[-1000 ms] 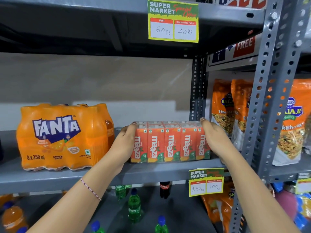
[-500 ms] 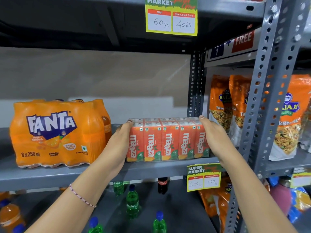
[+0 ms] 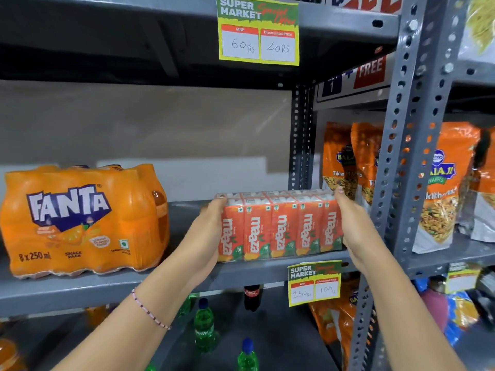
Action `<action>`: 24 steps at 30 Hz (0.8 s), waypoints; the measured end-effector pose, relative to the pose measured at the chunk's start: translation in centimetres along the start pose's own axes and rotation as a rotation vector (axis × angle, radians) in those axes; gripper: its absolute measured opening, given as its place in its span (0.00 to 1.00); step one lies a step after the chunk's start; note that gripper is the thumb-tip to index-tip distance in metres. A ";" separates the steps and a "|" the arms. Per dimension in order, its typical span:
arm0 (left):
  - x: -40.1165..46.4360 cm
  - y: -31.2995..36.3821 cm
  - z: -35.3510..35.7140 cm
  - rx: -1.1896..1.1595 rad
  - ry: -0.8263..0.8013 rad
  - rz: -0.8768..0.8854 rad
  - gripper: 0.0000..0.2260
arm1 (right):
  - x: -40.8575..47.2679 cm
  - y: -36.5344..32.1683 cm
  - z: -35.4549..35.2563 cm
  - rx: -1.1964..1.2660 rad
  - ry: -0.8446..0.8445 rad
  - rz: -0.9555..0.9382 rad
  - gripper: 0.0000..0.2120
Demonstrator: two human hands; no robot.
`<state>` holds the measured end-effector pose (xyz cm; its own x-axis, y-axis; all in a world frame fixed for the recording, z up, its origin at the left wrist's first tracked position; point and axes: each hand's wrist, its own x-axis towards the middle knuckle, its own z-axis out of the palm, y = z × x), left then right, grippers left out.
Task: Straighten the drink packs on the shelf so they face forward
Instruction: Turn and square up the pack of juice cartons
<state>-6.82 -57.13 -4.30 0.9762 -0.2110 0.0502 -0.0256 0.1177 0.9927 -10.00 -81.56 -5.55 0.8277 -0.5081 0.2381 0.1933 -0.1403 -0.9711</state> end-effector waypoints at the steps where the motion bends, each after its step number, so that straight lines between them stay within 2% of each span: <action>1: 0.0 0.0 0.0 -0.003 0.007 -0.001 0.20 | 0.0 0.3 -0.1 0.008 -0.015 0.004 0.26; 6: -0.3 0.3 -0.6 -0.016 0.000 0.001 0.14 | -0.6 0.2 -0.2 0.056 -0.061 0.002 0.25; 12: -0.2 0.3 -1.8 -0.010 0.049 0.027 0.16 | -1.5 -0.2 0.3 0.118 -0.127 -0.006 0.20; 19: 0.0 -0.2 -2.4 -0.034 0.066 0.049 0.14 | -2.2 -0.6 0.7 0.154 -0.156 0.005 0.19; 24: -0.9 -0.1 -3.2 -0.042 0.006 0.088 0.11 | -3.1 -0.5 1.1 0.108 -0.059 -0.017 0.20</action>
<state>-6.99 -53.82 -4.78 0.9718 -0.1921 0.1364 -0.1027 0.1759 0.9790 -12.09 -79.03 -5.86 0.8529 -0.4552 0.2558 0.2601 -0.0543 -0.9640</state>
